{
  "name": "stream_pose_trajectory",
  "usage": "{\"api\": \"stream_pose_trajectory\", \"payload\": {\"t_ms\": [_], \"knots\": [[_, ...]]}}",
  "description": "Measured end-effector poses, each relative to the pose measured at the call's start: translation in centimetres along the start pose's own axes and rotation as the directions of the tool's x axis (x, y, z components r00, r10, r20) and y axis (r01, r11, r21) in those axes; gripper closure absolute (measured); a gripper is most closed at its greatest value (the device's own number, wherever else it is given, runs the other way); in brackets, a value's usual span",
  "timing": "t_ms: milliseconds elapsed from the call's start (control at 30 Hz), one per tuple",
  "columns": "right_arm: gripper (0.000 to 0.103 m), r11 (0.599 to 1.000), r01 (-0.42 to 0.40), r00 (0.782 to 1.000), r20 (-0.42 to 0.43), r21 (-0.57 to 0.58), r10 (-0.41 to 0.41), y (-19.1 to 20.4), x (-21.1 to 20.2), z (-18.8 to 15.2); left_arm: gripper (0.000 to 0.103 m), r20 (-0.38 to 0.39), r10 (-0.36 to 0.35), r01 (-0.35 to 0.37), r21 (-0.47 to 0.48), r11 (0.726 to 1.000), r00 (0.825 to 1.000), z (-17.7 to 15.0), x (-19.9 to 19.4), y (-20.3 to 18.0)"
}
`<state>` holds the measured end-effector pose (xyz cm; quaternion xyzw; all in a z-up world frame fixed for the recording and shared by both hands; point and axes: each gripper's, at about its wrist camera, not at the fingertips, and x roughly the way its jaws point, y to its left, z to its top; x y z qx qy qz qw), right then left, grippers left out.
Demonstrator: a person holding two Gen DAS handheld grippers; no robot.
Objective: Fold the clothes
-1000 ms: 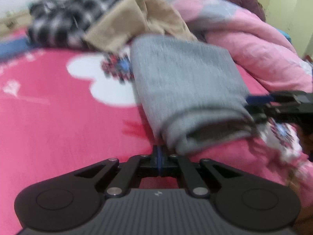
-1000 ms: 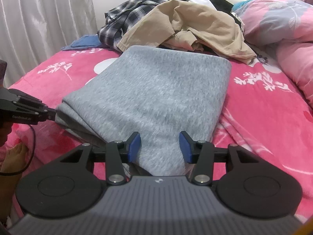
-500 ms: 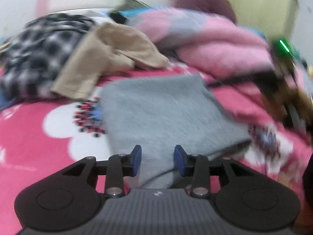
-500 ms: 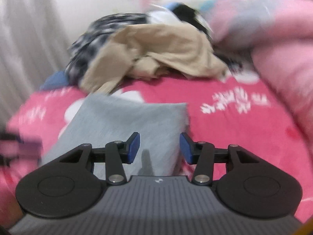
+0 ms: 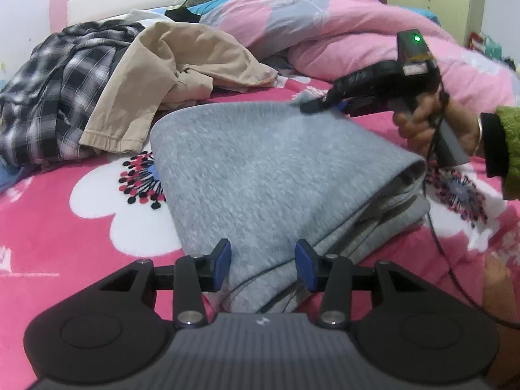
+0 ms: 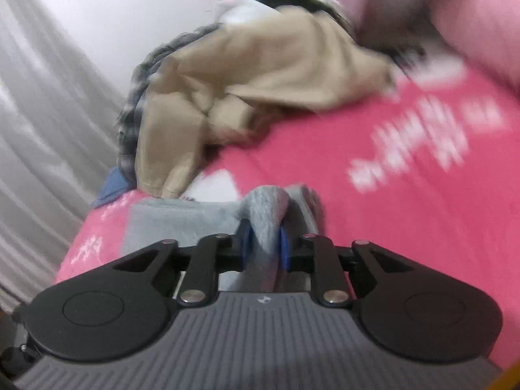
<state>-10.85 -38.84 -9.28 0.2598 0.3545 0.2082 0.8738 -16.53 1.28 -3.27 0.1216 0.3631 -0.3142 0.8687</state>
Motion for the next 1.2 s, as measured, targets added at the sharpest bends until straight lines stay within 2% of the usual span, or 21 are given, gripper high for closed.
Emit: {"api": "stream_pose_trajectory", "payload": {"t_ms": [33,67,100,133,233,300,400,467,533,567,700,767,833,933,1033,1200], "knots": [[0.087,0.997,-0.028,1.000,0.014,0.065,0.027,-0.9,-0.4,-0.1,0.056,-0.002,0.007,-0.006,0.019,1.000,1.000,0.0,0.0,-0.2],[0.082,0.995,-0.020,0.999,0.028,0.101,0.017,-1.0,-1.1,0.0,0.056,-0.002,0.014,-0.014,0.036,0.999,1.000,-0.1,0.0,-0.4],[0.070,0.991,-0.008,0.999,0.041,0.134,0.003,-1.1,-1.9,0.2,0.056,-0.003,0.021,-0.021,0.054,0.998,1.000,-0.2,0.0,-0.6],[0.066,0.986,0.003,0.998,0.054,0.167,-0.012,-1.2,-2.6,0.4,0.056,-0.002,0.025,-0.025,0.063,0.998,1.000,-0.3,0.0,-0.6],[0.047,0.986,0.106,0.991,0.061,0.126,-0.115,0.3,-5.7,0.9,0.055,-0.003,0.027,-0.027,0.056,0.998,1.000,-0.4,0.0,-0.6],[0.021,0.974,0.221,0.975,0.018,0.046,-0.222,2.0,-7.4,0.4,0.055,-0.001,0.026,-0.026,0.045,0.999,1.000,-0.4,0.0,-0.5],[0.001,0.949,0.313,0.950,0.019,-0.047,-0.312,4.5,-9.3,-1.4,0.055,0.001,0.025,-0.025,0.031,0.999,1.000,-0.4,-0.1,-0.5],[0.001,0.933,0.356,0.934,0.040,-0.057,-0.355,5.5,-10.4,-2.7,0.055,0.001,0.022,-0.022,0.024,0.999,1.000,-0.3,-0.1,-0.4],[0.001,0.903,0.426,0.904,0.071,-0.051,-0.423,6.6,-11.0,-3.4,0.055,0.000,0.020,-0.020,0.012,1.000,1.000,-0.1,-0.2,-0.3],[0.001,0.897,0.438,0.898,0.078,-0.052,-0.434,6.9,-11.2,-3.6,0.055,-0.001,0.018,-0.018,0.007,1.000,1.000,0.0,-0.2,-0.2],[0.001,0.933,0.346,0.937,0.071,-0.094,-0.341,7.6,-11.1,-4.2,0.055,0.012,0.014,-0.014,-0.003,1.000,1.000,0.6,-1.0,-0.1],[0.001,0.933,0.336,0.937,0.143,-0.129,-0.318,8.8,-11.6,-4.7,0.055,0.044,0.001,-0.001,-0.003,1.000,0.999,0.9,-2.0,-0.1],[0.001,0.905,0.357,0.926,0.218,-0.233,-0.309,10.5,-12.0,-5.2,0.055,0.071,-0.019,0.019,-0.009,1.000,0.997,1.3,-2.7,0.0],[0.001,0.868,0.370,0.923,0.234,-0.331,-0.304,12.6,-11.7,-4.9,0.055,0.097,-0.055,0.059,-0.046,0.997,0.994,1.9,-3.0,0.3],[0.001,0.809,0.385,0.915,0.296,-0.444,-0.273,15.1,-11.0,-4.7,0.055,0.083,-0.062,0.068,-0.079,0.995,0.995,2.5,-1.8,0.2],[0.002,0.757,0.305,0.952,0.165,-0.579,-0.257,16.4,-8.4,-6.5,0.056,0.002,-0.034,0.034,-0.071,0.997,0.999,2.6,0.6,-0.7]]}}
